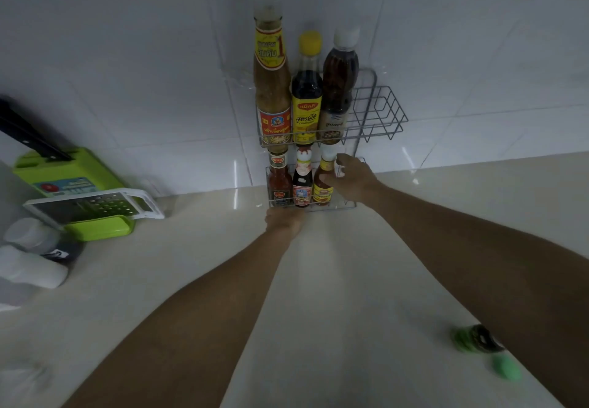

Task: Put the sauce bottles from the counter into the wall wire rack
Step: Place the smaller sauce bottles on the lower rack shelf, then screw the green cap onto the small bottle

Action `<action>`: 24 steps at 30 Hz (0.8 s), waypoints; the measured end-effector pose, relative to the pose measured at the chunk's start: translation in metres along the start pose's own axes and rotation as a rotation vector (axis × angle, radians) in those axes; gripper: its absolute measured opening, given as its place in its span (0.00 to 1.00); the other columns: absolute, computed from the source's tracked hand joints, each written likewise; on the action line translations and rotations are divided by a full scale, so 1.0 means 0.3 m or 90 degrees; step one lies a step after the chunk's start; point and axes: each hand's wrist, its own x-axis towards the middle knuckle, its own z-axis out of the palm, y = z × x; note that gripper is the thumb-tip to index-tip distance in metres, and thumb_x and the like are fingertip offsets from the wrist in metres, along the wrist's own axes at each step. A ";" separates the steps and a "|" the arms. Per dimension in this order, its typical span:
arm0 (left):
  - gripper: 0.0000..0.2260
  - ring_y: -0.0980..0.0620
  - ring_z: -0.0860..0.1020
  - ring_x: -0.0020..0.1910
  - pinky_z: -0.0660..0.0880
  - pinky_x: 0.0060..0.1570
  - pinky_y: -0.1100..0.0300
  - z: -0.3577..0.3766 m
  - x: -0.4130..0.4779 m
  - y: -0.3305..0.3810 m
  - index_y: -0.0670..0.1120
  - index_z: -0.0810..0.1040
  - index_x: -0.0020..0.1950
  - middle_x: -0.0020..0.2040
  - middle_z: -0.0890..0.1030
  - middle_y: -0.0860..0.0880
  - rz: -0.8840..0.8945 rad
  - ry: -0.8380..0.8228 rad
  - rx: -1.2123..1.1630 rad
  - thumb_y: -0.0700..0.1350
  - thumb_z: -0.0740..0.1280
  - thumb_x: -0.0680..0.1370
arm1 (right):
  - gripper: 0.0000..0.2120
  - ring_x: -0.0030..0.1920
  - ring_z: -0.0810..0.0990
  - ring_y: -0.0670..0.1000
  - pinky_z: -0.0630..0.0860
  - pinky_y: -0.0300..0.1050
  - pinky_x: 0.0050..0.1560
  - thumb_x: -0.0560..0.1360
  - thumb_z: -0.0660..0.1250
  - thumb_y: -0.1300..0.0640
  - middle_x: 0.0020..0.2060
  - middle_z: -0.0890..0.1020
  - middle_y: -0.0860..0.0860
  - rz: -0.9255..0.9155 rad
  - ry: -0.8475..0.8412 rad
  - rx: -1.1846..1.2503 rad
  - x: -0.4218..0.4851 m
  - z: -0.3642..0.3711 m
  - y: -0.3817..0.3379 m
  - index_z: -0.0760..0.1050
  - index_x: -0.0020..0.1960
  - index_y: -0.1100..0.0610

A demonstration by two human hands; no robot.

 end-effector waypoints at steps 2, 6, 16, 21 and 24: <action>0.35 0.40 0.71 0.70 0.71 0.67 0.53 0.036 -0.046 -0.014 0.41 0.59 0.79 0.74 0.69 0.41 0.016 -0.074 0.068 0.52 0.67 0.77 | 0.35 0.73 0.67 0.56 0.67 0.47 0.68 0.76 0.68 0.44 0.75 0.67 0.55 -0.004 -0.006 -0.031 -0.042 -0.044 0.014 0.61 0.77 0.58; 0.35 0.44 0.71 0.69 0.73 0.63 0.54 0.143 -0.169 -0.026 0.45 0.60 0.79 0.74 0.69 0.44 0.117 -0.241 0.169 0.46 0.68 0.74 | 0.33 0.72 0.68 0.56 0.65 0.48 0.70 0.77 0.66 0.42 0.74 0.68 0.55 -0.009 -0.013 -0.119 -0.162 -0.154 0.079 0.63 0.76 0.58; 0.45 0.50 0.59 0.77 0.71 0.64 0.53 0.544 -0.529 -0.148 0.53 0.53 0.81 0.79 0.58 0.52 0.394 -0.605 0.337 0.45 0.75 0.69 | 0.31 0.67 0.73 0.53 0.68 0.47 0.69 0.76 0.64 0.36 0.68 0.75 0.50 0.145 0.065 -0.170 -0.662 -0.405 0.428 0.70 0.72 0.54; 0.41 0.50 0.67 0.71 0.70 0.63 0.54 0.691 -0.637 -0.202 0.52 0.57 0.78 0.73 0.66 0.49 0.443 -0.639 0.376 0.41 0.74 0.70 | 0.35 0.69 0.70 0.54 0.67 0.49 0.68 0.73 0.62 0.30 0.69 0.74 0.51 0.234 0.002 -0.212 -0.857 -0.407 0.556 0.70 0.71 0.51; 0.34 0.49 0.74 0.63 0.72 0.55 0.58 0.750 -0.667 -0.234 0.49 0.62 0.76 0.68 0.73 0.48 0.428 -0.611 0.357 0.41 0.70 0.72 | 0.31 0.70 0.69 0.55 0.67 0.50 0.68 0.74 0.65 0.34 0.69 0.73 0.51 0.260 -0.035 -0.205 -0.919 -0.355 0.618 0.70 0.71 0.49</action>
